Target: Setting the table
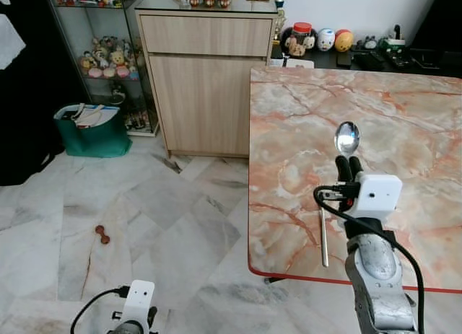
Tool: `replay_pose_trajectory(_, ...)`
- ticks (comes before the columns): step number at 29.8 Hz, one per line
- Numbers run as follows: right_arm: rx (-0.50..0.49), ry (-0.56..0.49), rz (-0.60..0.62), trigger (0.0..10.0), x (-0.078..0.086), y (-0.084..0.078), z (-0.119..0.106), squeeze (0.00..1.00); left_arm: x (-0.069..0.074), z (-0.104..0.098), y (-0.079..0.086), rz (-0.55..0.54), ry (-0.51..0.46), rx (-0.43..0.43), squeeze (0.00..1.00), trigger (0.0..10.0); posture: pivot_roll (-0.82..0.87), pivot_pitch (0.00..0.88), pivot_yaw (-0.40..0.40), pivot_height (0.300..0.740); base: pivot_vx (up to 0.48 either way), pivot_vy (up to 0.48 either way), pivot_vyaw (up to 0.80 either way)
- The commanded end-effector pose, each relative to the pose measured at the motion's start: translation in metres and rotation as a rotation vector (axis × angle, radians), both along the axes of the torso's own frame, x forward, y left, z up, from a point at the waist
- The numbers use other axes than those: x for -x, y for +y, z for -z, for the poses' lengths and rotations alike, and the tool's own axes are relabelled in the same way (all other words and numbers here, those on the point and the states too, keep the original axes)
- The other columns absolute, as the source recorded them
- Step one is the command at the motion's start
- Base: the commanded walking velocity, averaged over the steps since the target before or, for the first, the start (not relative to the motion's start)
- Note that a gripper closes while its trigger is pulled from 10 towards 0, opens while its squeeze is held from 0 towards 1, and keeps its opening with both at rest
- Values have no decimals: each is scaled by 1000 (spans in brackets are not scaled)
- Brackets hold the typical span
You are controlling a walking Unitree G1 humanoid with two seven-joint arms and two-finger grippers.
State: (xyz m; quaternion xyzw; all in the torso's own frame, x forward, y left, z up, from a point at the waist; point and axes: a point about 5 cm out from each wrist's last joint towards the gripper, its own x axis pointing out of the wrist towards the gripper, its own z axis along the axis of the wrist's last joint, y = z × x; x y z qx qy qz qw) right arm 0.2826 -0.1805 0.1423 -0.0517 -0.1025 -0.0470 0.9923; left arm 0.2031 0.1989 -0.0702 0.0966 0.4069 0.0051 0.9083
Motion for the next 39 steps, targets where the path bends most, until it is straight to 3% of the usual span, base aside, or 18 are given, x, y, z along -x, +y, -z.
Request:
replay_pose_trajectory(1, -1, -11, 8, 10000, -2, -2, -2, 0, 3, 1, 2, 15, 12, -18, 0, 10000, 48, 0, -33, 740, 0, 0, 0)
replay_pose_trajectory(10, -1, -16, 7, 10000, -4, -2, -2, 0, 2, 1, 1, 12, 9, -17, 0, 10000, 49, 0, -33, 740, 0, 0, 0)
replay_pose_trajectory(39, -3, -33, 3, 10000, -7, 0, -8, 0, 1, 1, -2, 8, 2, -12, 0, 10000, 34, 8, -33, 740, 0, -323, 0)
